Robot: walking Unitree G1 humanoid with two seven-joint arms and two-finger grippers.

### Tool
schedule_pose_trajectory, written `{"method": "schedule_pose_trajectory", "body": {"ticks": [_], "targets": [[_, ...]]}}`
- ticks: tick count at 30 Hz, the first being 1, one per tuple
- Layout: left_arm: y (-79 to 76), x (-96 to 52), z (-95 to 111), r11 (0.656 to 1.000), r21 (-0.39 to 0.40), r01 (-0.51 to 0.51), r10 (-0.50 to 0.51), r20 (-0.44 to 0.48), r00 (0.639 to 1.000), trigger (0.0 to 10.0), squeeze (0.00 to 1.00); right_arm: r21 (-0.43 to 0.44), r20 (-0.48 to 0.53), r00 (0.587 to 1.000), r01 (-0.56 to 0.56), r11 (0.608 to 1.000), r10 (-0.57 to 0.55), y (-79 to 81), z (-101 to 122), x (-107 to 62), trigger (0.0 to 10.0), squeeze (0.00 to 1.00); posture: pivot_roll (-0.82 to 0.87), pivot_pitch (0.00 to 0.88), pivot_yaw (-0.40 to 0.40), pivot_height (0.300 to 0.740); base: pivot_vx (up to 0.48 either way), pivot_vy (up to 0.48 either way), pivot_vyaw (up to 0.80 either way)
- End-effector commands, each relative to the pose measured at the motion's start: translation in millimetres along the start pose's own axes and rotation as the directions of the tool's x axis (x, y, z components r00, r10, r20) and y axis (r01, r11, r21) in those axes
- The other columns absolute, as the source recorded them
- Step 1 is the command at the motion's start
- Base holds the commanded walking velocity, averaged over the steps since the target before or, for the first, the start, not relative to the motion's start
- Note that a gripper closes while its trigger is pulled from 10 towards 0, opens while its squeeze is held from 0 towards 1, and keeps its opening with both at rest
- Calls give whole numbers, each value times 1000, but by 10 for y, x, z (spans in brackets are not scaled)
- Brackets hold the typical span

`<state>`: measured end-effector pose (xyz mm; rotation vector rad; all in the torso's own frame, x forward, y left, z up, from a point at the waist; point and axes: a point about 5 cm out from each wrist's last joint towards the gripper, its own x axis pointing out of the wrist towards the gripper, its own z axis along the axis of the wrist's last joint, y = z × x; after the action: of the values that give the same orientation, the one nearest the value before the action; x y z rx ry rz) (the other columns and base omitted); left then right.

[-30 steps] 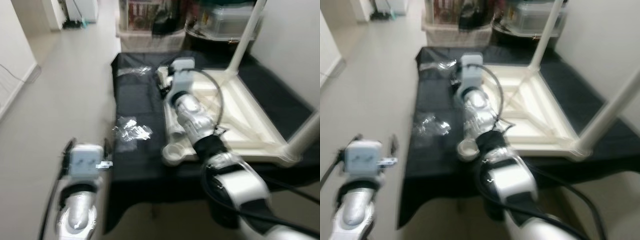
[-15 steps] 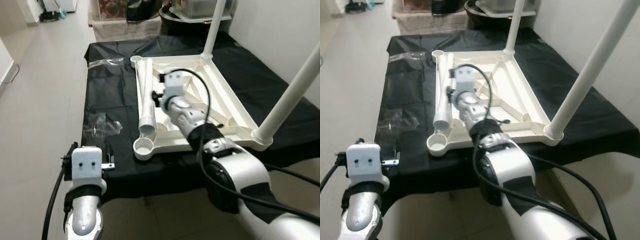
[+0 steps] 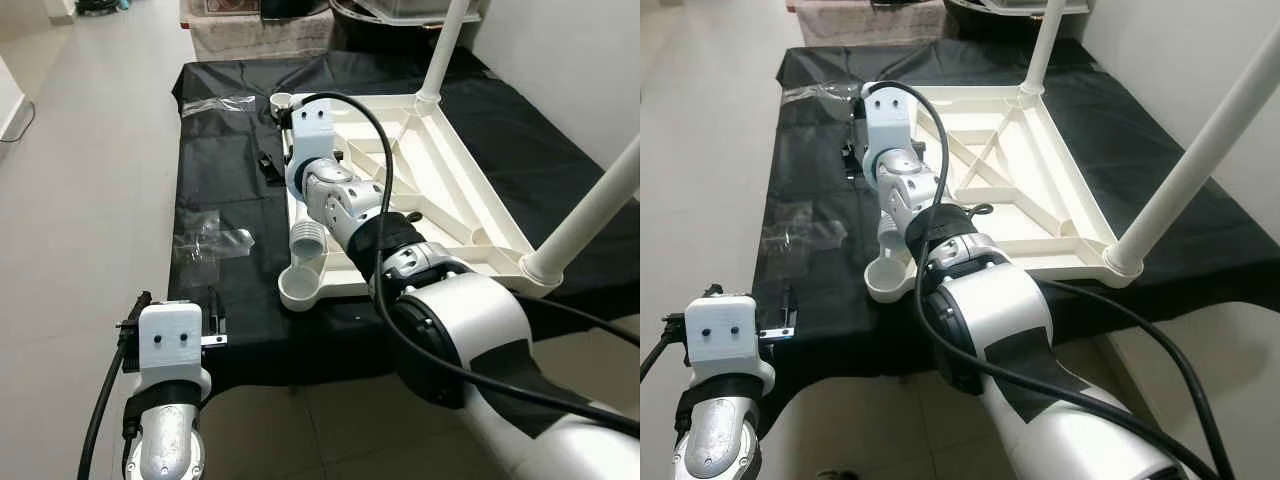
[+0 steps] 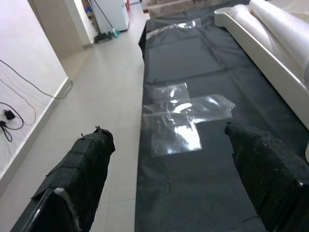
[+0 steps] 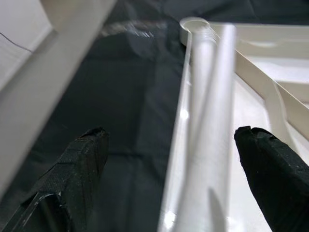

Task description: Building children table

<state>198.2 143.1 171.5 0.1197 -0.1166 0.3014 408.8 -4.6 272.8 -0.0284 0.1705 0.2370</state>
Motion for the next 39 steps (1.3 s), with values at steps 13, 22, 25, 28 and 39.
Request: {"method": "schedule_pose_trajectory", "body": {"ticks": [13, 22, 25, 28, 39], "targets": [[-40, -79, -47, 1000, -10, -12, 11, -48, 999, 10000, 0, 20, -229, 971, -67, 998, 70, 116, -394, -13, 10000, 0, 39, 204, -113, 740, 0, 0, 0], [-65, -93, -61, 1000, -17, -18, 17, -55, 998, 10000, 0, -11, -291, 954, -74, 997, 67, 66, -549, -17, 9882, 0, 27, 188, -121, 740, 0, 0, 0], [-75, -96, -62, 1000, -19, -19, 18, -56, 998, 10000, 0, -12, -298, 952, -75, 997, 68, 44, -573, -16, 1255, 0, 26, 185, -124, 740, 0, 0, 0], [-71, -93, -67, 1000, -16, -24, 23, -55, 998, 10000, 0, -9, -304, 950, -75, 997, 68, 26, -594, -16, 0, 0, 26, 184, -125, 740, 0, 0, 0], [-49, -93, -81, 999, -9, -37, 36, -58, 998, 10000, 0, -1, -302, 951, -77, 997, 73, 2, -598, -13, 0, 0, 28, 175, -123, 740, 0, 0, 0]]}}
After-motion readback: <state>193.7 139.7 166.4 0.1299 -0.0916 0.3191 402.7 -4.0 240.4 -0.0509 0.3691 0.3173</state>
